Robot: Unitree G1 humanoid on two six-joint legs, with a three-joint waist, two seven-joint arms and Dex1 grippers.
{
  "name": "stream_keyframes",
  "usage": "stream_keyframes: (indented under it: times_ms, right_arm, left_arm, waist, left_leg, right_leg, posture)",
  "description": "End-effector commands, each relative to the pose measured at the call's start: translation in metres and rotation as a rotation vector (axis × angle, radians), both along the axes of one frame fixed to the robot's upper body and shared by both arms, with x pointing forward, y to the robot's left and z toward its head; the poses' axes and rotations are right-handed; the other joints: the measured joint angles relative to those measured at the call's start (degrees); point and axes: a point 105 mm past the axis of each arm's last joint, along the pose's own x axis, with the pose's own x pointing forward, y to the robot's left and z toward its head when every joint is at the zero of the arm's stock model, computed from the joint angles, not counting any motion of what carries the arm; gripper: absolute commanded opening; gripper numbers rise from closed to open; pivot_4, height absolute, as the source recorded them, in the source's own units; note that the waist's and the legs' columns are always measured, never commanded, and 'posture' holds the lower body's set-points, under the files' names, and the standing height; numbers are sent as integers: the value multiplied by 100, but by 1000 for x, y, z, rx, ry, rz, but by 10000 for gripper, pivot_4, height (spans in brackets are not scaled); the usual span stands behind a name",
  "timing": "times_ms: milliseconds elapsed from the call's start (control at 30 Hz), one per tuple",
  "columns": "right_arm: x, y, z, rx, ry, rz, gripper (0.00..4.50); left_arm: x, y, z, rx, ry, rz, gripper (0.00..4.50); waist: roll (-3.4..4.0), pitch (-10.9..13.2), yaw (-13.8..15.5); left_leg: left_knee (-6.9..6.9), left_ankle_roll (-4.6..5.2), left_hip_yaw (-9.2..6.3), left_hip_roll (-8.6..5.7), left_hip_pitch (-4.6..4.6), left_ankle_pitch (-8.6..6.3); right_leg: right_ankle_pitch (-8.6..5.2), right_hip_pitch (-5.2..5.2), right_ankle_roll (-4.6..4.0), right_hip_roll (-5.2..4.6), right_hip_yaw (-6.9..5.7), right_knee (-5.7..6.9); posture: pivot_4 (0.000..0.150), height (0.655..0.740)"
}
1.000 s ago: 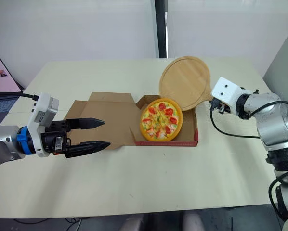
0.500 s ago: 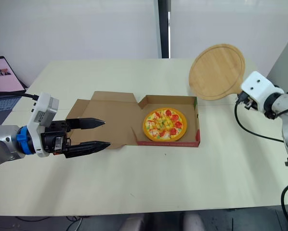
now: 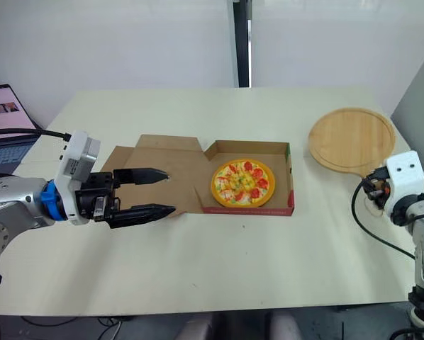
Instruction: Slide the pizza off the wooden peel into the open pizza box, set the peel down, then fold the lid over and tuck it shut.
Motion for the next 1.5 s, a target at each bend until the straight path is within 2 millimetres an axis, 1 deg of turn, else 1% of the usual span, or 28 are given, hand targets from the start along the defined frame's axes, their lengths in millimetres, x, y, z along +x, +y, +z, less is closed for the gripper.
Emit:
stream_keyframes:
  times_ms: [33,133,233,333,433,467,500,633,667,700,767,867,900,933,967,1033,1067,1167,1233,1367,1433,1500]
  right_arm:
    - [-2,-12,5,3,-42,-25,16555]
    - [2,-17,-10,50,-9,-34,16555]
    - [7,-27,-25,79,16,-73,16555]
    - [8,-28,-38,113,46,-66,16555]
    - [7,-31,-44,119,59,-67,16555]
    - [6,-31,-44,126,65,-66,23860]
    - [5,-33,-44,125,70,-64,25948]
    - [-1,-36,-35,121,57,-63,39954]
    - [-3,-36,-29,119,42,-55,43295]
    - [-4,-36,-24,109,31,-43,44494]
    - [-8,-31,-15,81,15,1,44494]
    - [-14,-1,2,-22,1,203,44494]
    - [-17,15,6,-64,5,318,44494]
    - [-20,26,9,-88,11,391,44494]
    - [-21,33,10,-96,12,440,44494]
    - [-17,57,20,-83,-1,578,44494]
    - [-16,64,23,-79,-5,621,44494]
    - [-16,95,36,-75,16,805,44494]
    - [-17,105,43,-71,32,874,44494]
    - [-19,121,67,-74,30,995,44494]
    - [-21,128,74,-61,32,1040,44494]
    - [-24,138,84,-49,24,1104,44494]
  left_arm:
    - [-3,-6,7,-15,-22,-40,45000]
    - [-5,-11,7,-14,-21,-56,45000]
    - [-5,-12,6,-12,-21,-58,45000]
    - [-5,-11,5,-9,-23,-51,45000]
    - [-6,-9,4,-4,-22,-38,45000]
    - [-6,-9,4,-3,-23,-33,45000]
    - [-6,-8,4,-3,-23,-28,45000]
    - [-6,-7,3,-2,-30,-12,45000]
    - [-6,-6,3,-4,-31,-6,45000]
    - [-6,-6,3,-6,-32,-2,45000]
    - [-6,-5,3,-8,-33,5,45000]
    - [-4,0,1,-13,-36,47,45000]
    - [-2,4,0,-13,-44,76,45000]
    - [-1,6,0,-13,-50,95,45000]
    - [0,9,-1,-16,-54,116,45000]
    - [0,19,-4,-26,-59,184,45000]
    - [-1,22,-6,-30,-58,205,45000]
    - [-6,41,-13,-60,-38,316,45000]
    - [-11,51,-19,-81,-14,380,45000]
    - [-23,84,-44,-163,59,584,45000]
    - [-26,94,-54,-175,72,658,45000]
    - [-29,108,-66,-240,101,769,45000]
  waist:
    - [0,0,-2]
    - [0,0,-4]
    - [0,0,-10]
    - [0,0,-17]
    - [0,0,-24]
    - [0,0,-24]
    - [0,0,-24]
    - [0,0,-18]
    - [0,0,-13]
    - [0,0,-8]
    - [0,0,-5]
    - [0,0,-4]
    - [0,0,-10]
    - [0,0,-20]
    - [0,0,-28]
    - [-1,0,-61]
    - [-1,0,-77]
    - [-1,0,-108]
    - [-2,0,-112]
    - [-2,1,-85]
    - [-7,-1,-70]
    - [-7,-2,-13]
  left_leg:
    - [0,0,0,1,0,0]
    - [0,0,4,0,2,0]
    - [0,0,5,1,4,0]
    - [0,0,8,1,4,0]
    - [0,0,9,1,9,0]
    - [0,1,11,1,13,0]
    - [0,1,11,1,14,0]
    - [0,1,10,1,15,-1]
    - [0,1,9,1,15,-1]
    - [0,2,10,1,15,-1]
    - [0,2,10,1,15,-1]
    - [-2,10,10,2,18,-6]
    - [-2,16,12,5,19,-9]
    - [-3,19,14,8,24,-11]
    - [-5,21,19,13,30,-12]
    - [-6,24,21,29,40,-15]
    - [-6,25,21,34,44,-15]
    - [-10,24,23,37,44,-16]
    - [-14,23,22,39,40,-16]
    - [-13,21,16,45,37,-17]
    - [-10,21,14,44,36,-18]
    - [-7,22,12,45,36,-18]
  right_leg:
    - [0,0,0,1,0,0]
    - [0,1,0,1,2,1]
    - [0,2,0,2,3,3]
    - [0,1,0,2,4,6]
    - [0,3,0,2,6,7]
    - [0,5,0,2,7,7]
    - [0,6,0,2,8,7]
    - [0,7,0,2,8,7]
    - [0,8,0,2,7,7]
    - [0,8,0,2,8,7]
    - [0,8,0,2,8,7]
    - [0,9,0,3,9,7]
    - [0,10,0,6,9,5]
    - [0,12,0,8,11,4]
    - [0,17,0,13,15,4]
    - [4,27,-7,26,15,-9]
    - [7,31,-11,29,14,-13]
    - [8,29,-14,30,14,-16]
    - [9,28,-14,30,11,-23]
    - [15,34,-18,31,3,-52]
    - [16,35,-17,31,2,-53]
    - [19,37,-19,31,-1,-54]
  posture:
    - [1500,7400]
    - [1500,7400]
    - [1500,7400]
    - [1500,7400]
    - [1500,7400]
    - [1500,7400]
    - [1500,7400]
    - [1500,7400]
    - [1500,7400]
    - [1500,7400]
    - [1500,7400]
    - [1500,7400]
    - [1500,7400]
    - [1500,7400]
    - [1500,7400]
    - [1500,7400]
    - [1500,7400]
    - [1500,7400]
    - [1500,7400]
    - [1500,7400]
    - [1500,7400]
    - [1500,7400]
